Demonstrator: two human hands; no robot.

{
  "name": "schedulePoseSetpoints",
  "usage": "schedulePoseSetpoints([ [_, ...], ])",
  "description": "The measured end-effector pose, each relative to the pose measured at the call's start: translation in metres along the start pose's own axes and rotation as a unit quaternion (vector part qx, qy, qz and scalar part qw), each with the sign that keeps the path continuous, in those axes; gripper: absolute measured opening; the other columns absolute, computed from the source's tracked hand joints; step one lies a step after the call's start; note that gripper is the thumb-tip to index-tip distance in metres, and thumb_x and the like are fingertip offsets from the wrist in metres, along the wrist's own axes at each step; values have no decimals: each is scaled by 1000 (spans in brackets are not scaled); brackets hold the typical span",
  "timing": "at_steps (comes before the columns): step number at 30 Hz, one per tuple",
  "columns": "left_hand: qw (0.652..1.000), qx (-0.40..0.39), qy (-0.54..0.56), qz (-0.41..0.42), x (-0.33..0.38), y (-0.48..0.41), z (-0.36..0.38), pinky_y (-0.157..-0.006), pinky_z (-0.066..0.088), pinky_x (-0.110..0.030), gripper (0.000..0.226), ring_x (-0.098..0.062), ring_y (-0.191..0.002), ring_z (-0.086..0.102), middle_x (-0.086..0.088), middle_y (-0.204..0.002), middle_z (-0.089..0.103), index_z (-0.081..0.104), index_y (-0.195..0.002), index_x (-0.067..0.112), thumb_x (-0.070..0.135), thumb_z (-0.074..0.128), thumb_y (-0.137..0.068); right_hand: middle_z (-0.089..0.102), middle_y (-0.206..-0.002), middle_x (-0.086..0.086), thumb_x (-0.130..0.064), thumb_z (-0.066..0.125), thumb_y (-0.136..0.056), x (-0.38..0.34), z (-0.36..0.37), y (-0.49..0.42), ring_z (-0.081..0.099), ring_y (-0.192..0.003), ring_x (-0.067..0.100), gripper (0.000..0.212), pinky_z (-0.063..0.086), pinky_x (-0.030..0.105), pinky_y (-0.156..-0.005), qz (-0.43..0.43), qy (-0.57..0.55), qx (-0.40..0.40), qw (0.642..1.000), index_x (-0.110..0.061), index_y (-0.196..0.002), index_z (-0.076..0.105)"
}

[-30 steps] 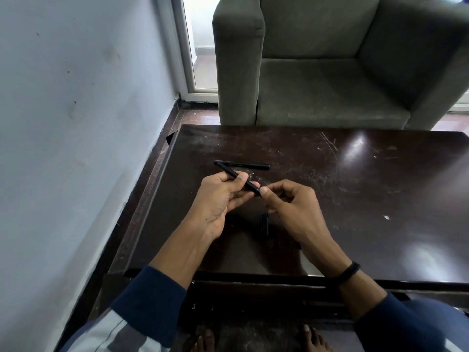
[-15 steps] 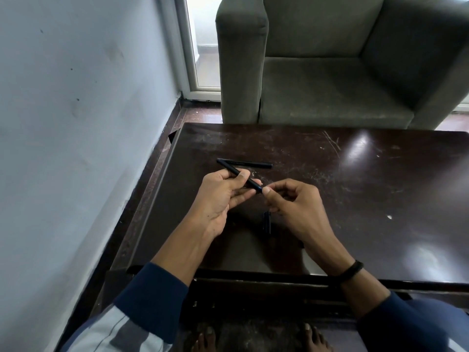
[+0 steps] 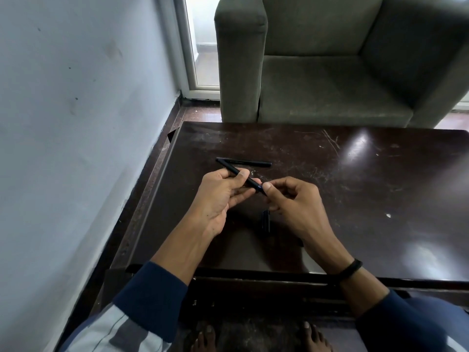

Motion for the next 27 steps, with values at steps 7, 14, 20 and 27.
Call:
schedulePoseSetpoints([
  [7,1000,-4,-4,-2,-3,1,2,-78,62,-28,14,-25,-94,77,-20,-98,77,68,-107,-2,7,61,-99,72,-85,-2,-29,82,-85,3,0,-2,70,-80,17,12,62,48,-75,-10,25,-3,1000,-29,-89,71],
  [14,1000,-3,-4,1,0,1,2,-80,62,-30,13,-22,-93,77,-14,-95,79,70,-104,-1,6,61,-99,73,-85,-4,-47,74,-88,-2,-3,0,69,-71,8,17,61,34,-71,0,-16,13,1000,-31,-94,72],
  [20,1000,-9,-5,-1,-2,1,4,-78,62,-28,13,-24,-93,77,-18,-95,78,68,-105,-1,7,62,-98,73,-79,-2,-32,75,-92,0,1,0,69,-72,12,6,60,42,-72,1,27,-3,1000,-28,-88,75],
  [27,1000,-7,-5,1,-1,1,4,-80,62,-29,14,-25,-94,76,-19,-98,77,68,-106,-2,8,61,-99,72,-84,-2,-40,82,-83,-1,-2,0,70,-78,15,18,62,43,-75,-8,7,4,1000,-31,-92,70],
])
Point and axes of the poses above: each hand's wrist, its own y-axis away from the middle knuckle, its own z-axis out of the palm, x = y × z, the point moved 9 cm from there along -y, towards the middle knuckle
